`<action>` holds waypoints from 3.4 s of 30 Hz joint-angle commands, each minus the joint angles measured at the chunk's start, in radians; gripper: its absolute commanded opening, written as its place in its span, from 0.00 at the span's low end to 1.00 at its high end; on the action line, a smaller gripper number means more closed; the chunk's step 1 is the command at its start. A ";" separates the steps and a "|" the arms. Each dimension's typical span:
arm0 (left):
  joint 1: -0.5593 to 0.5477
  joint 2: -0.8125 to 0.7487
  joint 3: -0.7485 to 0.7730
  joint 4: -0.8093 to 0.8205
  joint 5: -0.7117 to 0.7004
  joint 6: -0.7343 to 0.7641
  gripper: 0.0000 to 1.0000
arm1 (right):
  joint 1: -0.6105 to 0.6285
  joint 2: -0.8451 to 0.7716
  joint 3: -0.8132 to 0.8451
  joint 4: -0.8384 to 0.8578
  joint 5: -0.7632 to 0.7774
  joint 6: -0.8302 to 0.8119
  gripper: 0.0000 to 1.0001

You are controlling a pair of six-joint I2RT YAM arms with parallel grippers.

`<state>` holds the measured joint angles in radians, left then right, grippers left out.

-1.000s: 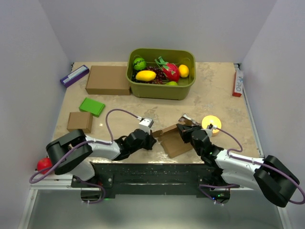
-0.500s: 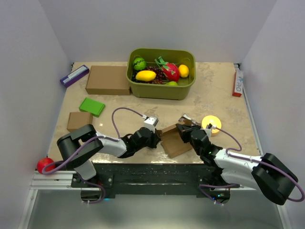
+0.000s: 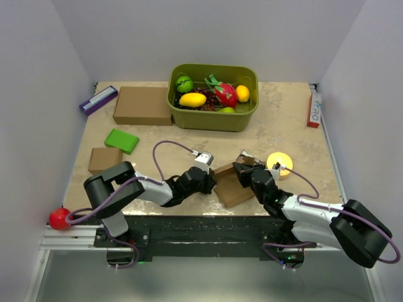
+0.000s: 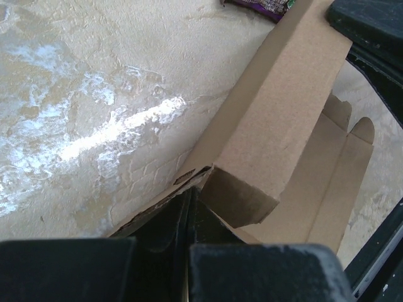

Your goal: Fold the paper box

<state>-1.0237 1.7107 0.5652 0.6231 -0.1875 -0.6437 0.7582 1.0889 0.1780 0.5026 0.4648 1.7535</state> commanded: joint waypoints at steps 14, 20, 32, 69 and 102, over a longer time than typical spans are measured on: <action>-0.013 -0.281 -0.120 -0.002 -0.021 0.137 0.24 | 0.009 -0.061 -0.008 -0.096 0.043 0.018 0.00; -0.009 -0.591 -0.254 -0.069 0.017 0.211 0.76 | 0.007 -0.124 -0.012 -0.148 0.071 0.020 0.00; 0.228 -0.528 -0.179 -0.148 -0.001 0.185 0.89 | 0.007 -0.095 -0.006 -0.125 0.063 0.008 0.00; 0.070 -0.192 -0.172 0.171 0.111 0.200 0.69 | 0.007 -0.030 0.006 -0.107 0.034 0.009 0.00; 0.060 0.010 -0.171 0.599 0.163 0.257 0.62 | 0.007 0.043 -0.031 -0.068 0.020 0.020 0.00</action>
<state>-0.9573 1.7161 0.3897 1.0489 0.0036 -0.4023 0.7589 1.1057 0.1772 0.5064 0.4873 1.7733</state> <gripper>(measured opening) 0.610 0.012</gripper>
